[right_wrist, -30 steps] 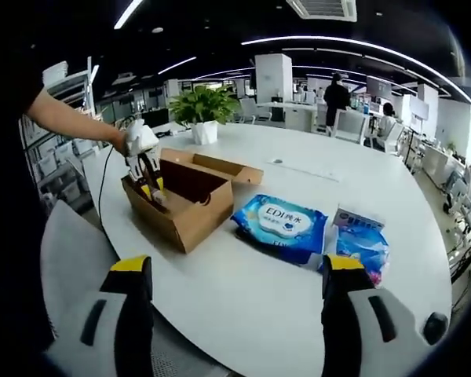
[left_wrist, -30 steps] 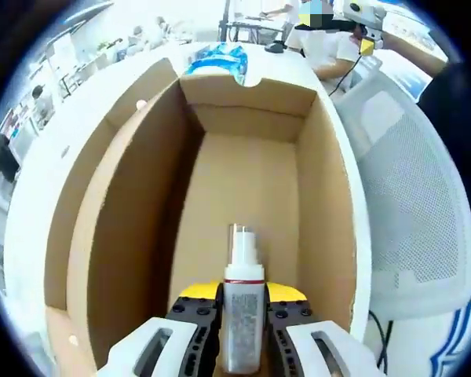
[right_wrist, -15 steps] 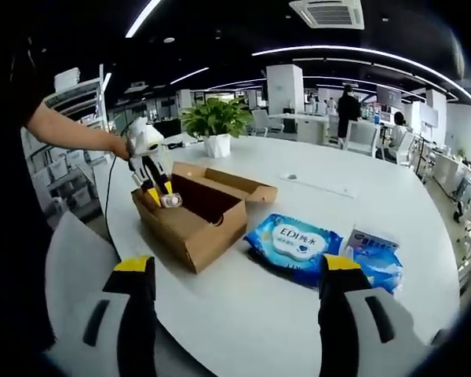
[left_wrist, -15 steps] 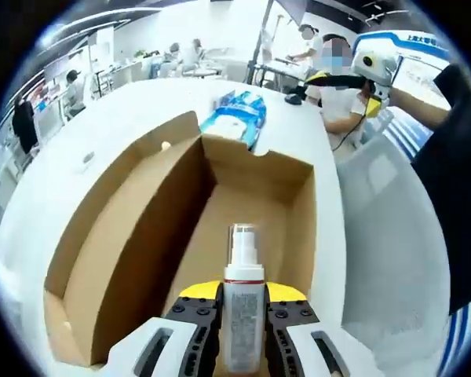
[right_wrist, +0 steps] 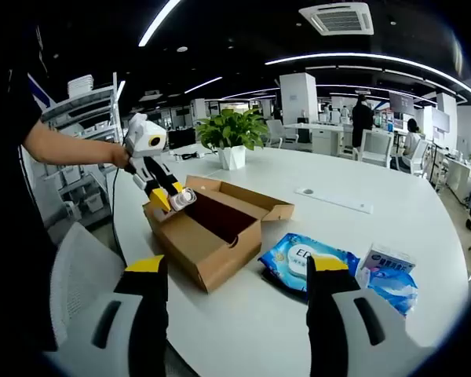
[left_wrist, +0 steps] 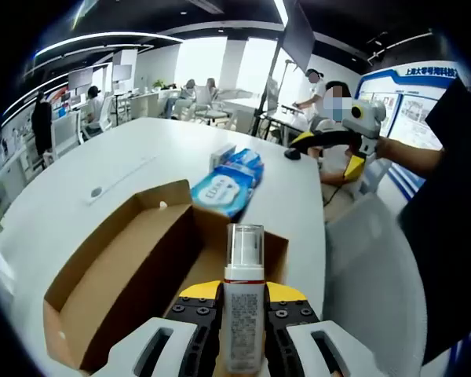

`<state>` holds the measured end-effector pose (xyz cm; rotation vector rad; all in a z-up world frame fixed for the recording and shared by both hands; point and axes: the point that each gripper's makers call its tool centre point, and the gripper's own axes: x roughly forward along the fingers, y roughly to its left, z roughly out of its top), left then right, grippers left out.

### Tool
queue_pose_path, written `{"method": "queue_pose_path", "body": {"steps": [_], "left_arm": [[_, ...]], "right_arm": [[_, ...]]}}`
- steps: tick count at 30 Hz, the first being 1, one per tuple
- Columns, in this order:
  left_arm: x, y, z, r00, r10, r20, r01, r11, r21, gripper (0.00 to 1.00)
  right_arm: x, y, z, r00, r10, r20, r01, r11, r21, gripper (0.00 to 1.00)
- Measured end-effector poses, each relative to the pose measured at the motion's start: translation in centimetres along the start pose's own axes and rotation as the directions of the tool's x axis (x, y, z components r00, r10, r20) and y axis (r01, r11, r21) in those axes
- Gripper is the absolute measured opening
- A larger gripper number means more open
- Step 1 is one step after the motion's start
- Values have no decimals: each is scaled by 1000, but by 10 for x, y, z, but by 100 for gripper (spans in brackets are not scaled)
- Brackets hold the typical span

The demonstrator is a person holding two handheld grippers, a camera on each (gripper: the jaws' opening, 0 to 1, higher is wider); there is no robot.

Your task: Operate the shoe box by opening the lid, removing the specified soft item, and placing it in the target area until the item is outside and the box remains undamaged.

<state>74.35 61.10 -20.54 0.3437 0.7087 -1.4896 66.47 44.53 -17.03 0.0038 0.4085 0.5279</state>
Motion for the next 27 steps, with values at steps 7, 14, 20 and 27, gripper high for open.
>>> {"method": "queue_pose_path", "body": {"steps": [7,14,20,27], "left_arm": [[0,-17,19,996,8,91,-6,1000,-14,19],[5,-31,35,986,1,166,4,1000,-26,19],[12,-44,43,980,-19,197,23,1000,-17,19],[15,-55,51,973,-33,230,37,999,-13,19]], "right_arm": [[11,10,11,999,44,29,-44,999,10,63],[25,26,24,995,93,43,-93,996,1,60],[38,44,30,988,150,40,-150,989,-13,57],[47,59,39,978,197,67,-196,980,-8,53]]}}
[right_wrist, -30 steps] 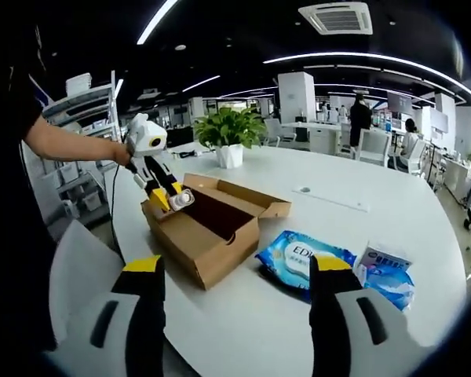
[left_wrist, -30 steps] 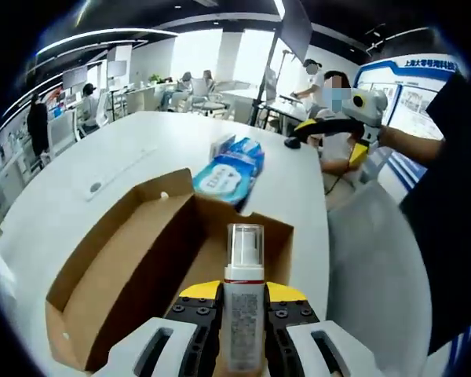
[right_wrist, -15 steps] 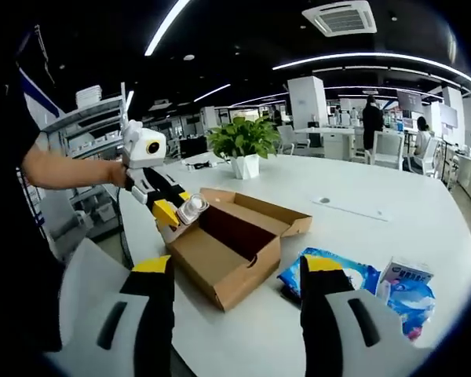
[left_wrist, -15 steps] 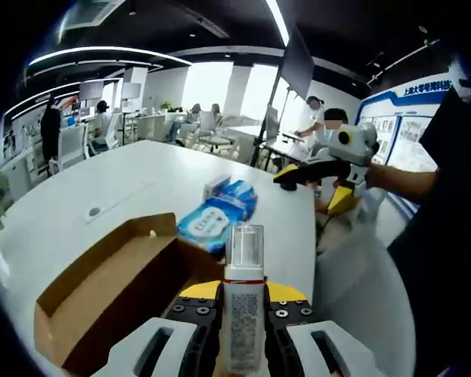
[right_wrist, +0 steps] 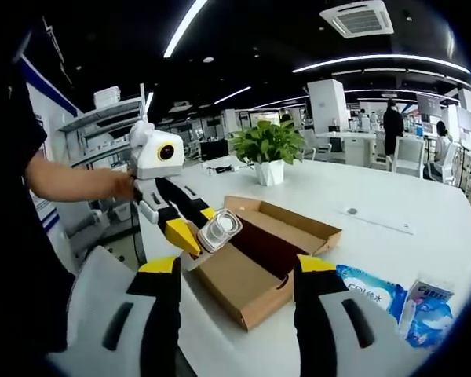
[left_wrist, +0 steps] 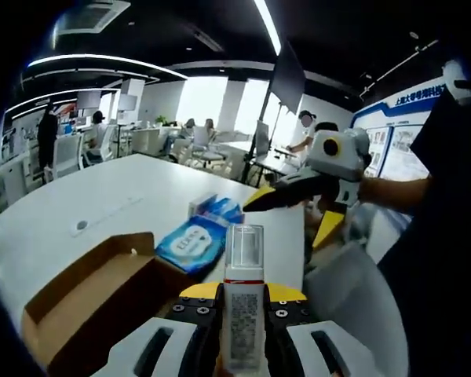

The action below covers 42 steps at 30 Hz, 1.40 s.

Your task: Operate the shoe box by opening the lid, removing the specified soft item, and placing it in the target area until the item is outside and the box remains undamaged.

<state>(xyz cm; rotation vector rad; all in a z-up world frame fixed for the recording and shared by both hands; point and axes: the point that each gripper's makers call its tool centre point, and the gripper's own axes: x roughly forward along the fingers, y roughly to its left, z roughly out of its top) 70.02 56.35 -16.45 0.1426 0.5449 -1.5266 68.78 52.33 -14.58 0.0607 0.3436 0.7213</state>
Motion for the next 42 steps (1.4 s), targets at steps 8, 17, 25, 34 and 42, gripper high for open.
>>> {"method": "queue_pose_path", "body": {"steps": [8,17,25,34,42], "left_arm": [[3,-11,0,999,-35,28,35,999,-2,19],[7,-22,4,994,-85,65,86,996,-9,19],[6,-24,5,989,-121,90,122,993,-3,20],[9,-24,2,986,-139,89,137,990,24,20],[14,-24,-3,989,-143,49,140,988,62,20]], "right_arm": [[12,11,4,998,50,45,-53,997,63,45],[17,17,15,991,93,101,-103,990,100,35],[20,19,13,986,123,113,-134,986,101,31],[24,23,9,983,144,114,-156,982,107,24],[26,23,5,987,135,86,-144,984,101,22]]}}
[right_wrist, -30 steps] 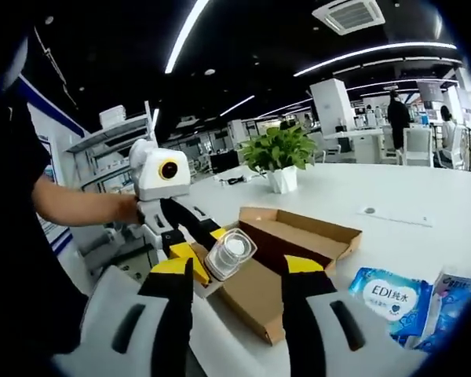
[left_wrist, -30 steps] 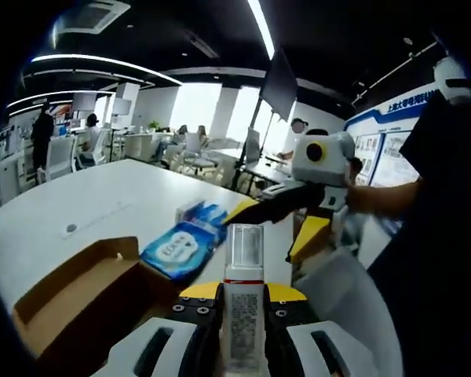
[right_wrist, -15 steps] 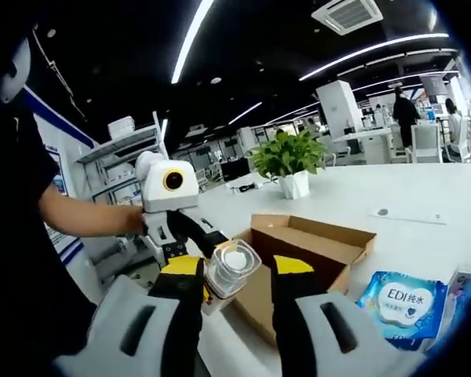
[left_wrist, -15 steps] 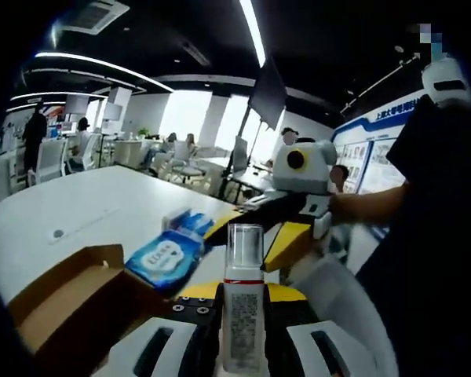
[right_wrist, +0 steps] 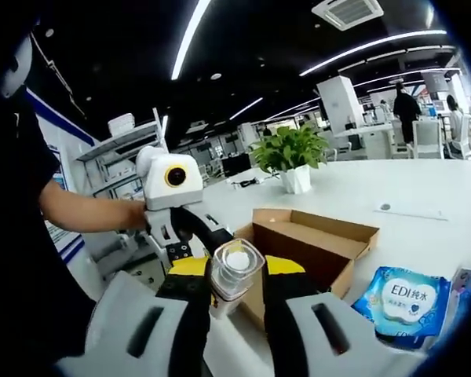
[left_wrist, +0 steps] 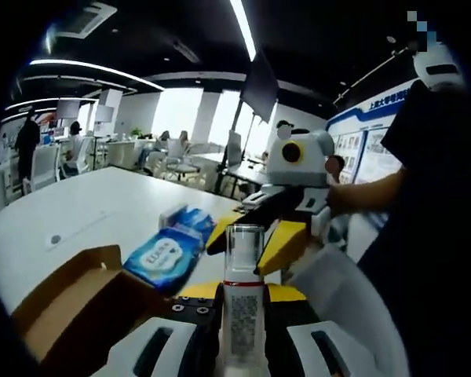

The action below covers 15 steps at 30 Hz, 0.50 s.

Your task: Operate the shoe box by opening the lid, removing the specified soft item, and placing it in the target area until the item is outside and the box remains undamaged.

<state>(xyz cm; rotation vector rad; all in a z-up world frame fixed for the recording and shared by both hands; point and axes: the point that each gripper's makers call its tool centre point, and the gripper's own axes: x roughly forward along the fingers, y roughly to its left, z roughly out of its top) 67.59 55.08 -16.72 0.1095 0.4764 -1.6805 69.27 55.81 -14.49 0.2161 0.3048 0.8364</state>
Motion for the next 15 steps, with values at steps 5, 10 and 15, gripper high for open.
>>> {"method": "queue_pose_path", "body": {"steps": [5,10,15], "left_arm": [[3,3,-1,999,11,-45,-9,999,53,20],[5,4,6,997,37,-71,-31,996,80,20],[4,4,9,995,58,-86,-47,991,126,21]], "right_arm": [[3,1,1,1000,-2,-26,1,999,-42,20],[3,-3,6,1000,-12,-29,11,999,-48,19],[2,-8,12,999,-21,-25,20,998,-62,19]]}}
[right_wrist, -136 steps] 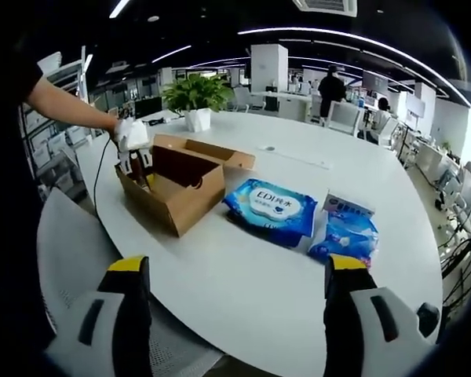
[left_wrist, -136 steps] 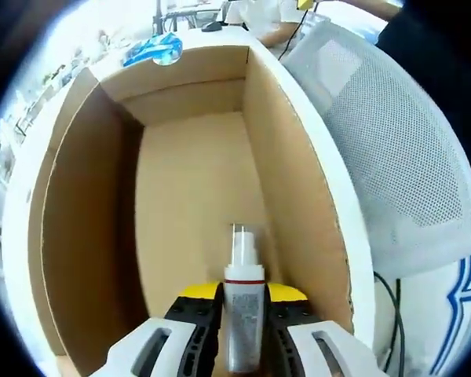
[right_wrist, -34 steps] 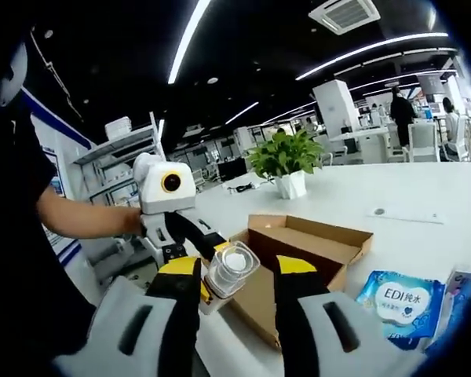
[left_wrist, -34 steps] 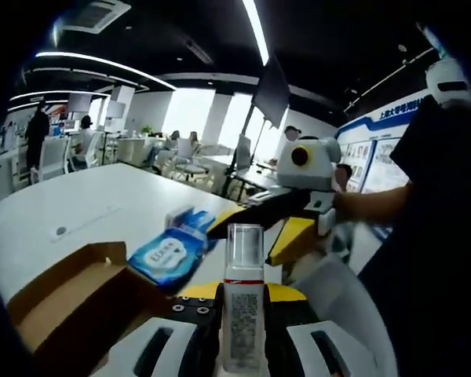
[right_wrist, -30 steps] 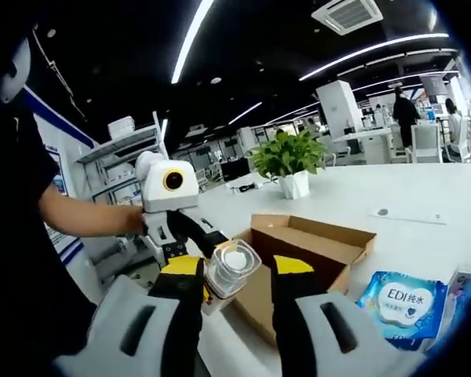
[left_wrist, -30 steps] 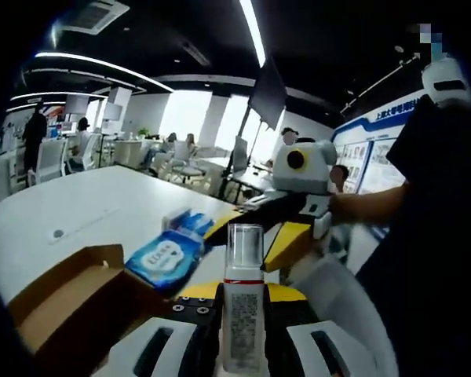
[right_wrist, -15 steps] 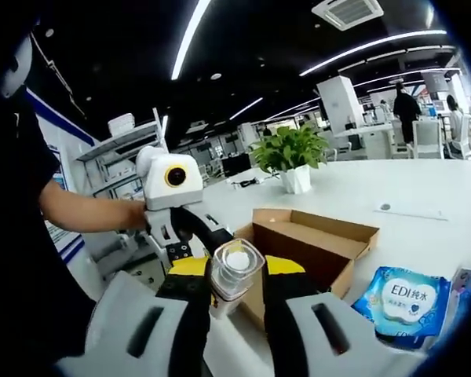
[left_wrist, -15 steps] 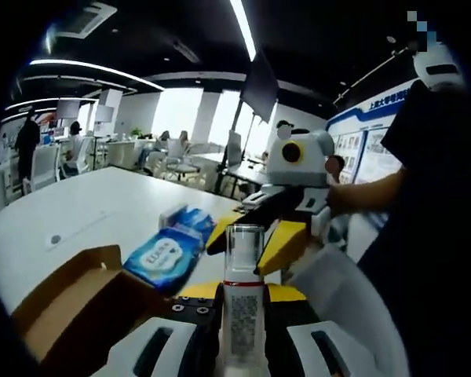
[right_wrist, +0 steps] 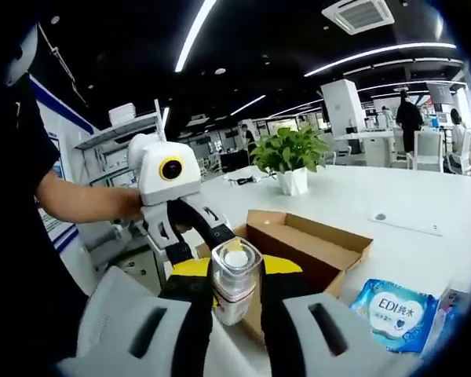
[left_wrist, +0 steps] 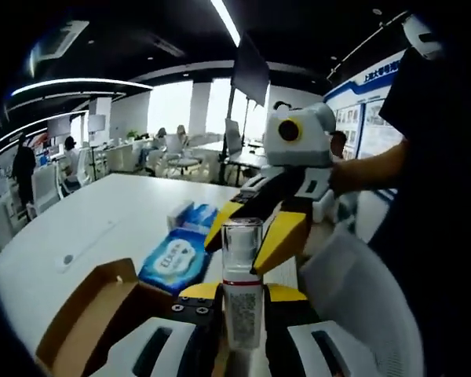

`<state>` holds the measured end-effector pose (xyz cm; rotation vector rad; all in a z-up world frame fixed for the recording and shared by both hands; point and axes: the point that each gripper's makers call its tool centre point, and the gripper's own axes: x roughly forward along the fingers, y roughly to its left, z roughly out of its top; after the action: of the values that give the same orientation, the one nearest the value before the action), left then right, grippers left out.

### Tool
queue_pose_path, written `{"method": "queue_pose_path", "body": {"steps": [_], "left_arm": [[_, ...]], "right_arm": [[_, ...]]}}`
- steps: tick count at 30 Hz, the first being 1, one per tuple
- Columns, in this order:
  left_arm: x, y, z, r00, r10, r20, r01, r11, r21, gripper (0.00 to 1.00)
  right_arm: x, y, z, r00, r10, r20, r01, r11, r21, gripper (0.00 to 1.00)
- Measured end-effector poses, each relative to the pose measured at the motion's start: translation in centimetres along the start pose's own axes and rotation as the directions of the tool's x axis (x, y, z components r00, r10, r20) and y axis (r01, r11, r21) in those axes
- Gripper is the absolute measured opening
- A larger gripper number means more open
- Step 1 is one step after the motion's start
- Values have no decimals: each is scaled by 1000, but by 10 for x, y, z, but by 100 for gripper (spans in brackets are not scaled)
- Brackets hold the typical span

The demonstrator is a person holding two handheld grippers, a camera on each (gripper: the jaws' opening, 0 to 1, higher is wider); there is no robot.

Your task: Operate the shoe box by opening the lid, removing the specified soft item, and placing it in the target area until the item is outside and the box remains undamaged.

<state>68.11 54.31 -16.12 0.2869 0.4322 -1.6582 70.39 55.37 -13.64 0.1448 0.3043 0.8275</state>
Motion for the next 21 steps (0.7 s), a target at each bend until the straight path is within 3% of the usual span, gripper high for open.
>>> {"method": "queue_pose_path", "body": {"steps": [10,21], "left_arm": [[-10,11,3,998,70,12,-69,997,-17,34],[-34,28,-1,983,174,58,-169,982,-82,48]], "right_arm": [[1,-6,6,1000,-3,0,3,1000,-17,19],[-2,-16,19,1000,-21,5,21,999,-48,19]]}}
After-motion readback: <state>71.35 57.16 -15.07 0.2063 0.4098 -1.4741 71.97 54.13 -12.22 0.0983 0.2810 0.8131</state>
